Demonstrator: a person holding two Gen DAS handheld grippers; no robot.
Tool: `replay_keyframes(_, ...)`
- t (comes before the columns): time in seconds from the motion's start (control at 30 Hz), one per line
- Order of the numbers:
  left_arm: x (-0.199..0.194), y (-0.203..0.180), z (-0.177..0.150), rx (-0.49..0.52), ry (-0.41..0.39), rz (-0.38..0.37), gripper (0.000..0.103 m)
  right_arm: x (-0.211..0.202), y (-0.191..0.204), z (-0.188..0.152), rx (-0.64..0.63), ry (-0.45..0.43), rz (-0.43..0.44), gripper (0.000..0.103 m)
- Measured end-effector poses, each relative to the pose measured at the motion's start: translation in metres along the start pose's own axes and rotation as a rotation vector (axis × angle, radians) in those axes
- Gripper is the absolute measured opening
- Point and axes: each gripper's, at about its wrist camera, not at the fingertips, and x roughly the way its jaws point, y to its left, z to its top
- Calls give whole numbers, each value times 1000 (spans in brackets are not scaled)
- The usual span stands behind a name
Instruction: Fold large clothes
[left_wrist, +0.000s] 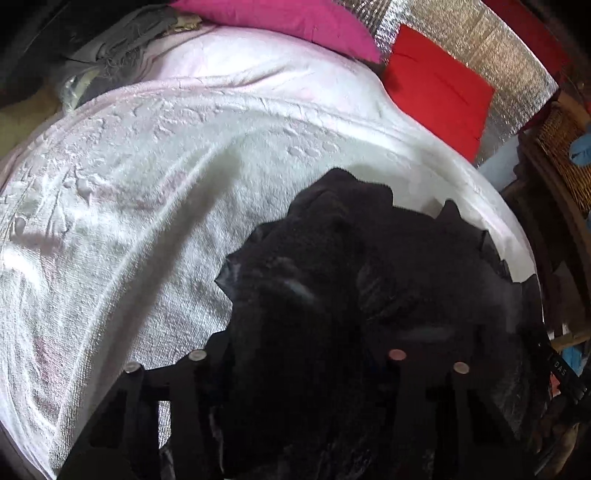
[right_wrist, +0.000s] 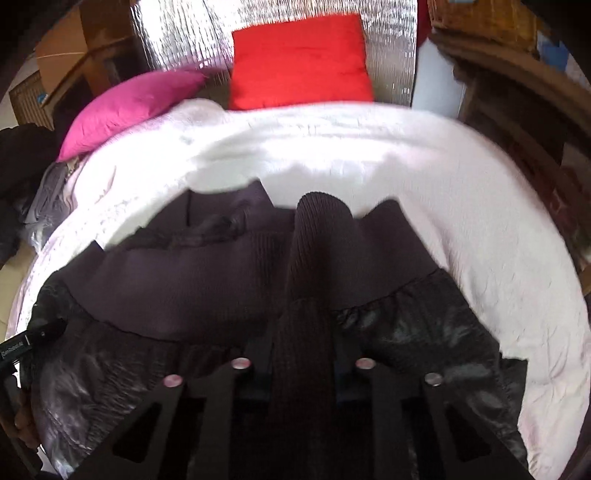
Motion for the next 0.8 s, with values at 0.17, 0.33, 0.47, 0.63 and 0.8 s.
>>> replay_keyframes(0.17,-12,-8,14,10,-99,-7,34,-16,-4,15,54,-111,18,20)
replay_keyframes(0.33,-7,-6,30,-21,-153,-15,33,-14,-18,30,151,-195,42,20)
replay_keyframes(0.47,2,-4,24,-54,-145,20,51,21,-28,33,190,-165,26,21)
replay_keyframes(0.63,9,-10,30,-35,-112,44,69,35,-40,32,252,-89,90,42)
replay_keyframes(0.8,-15,-12,33,14,-197,26,73,-3,-69,18,358,-83,219,67)
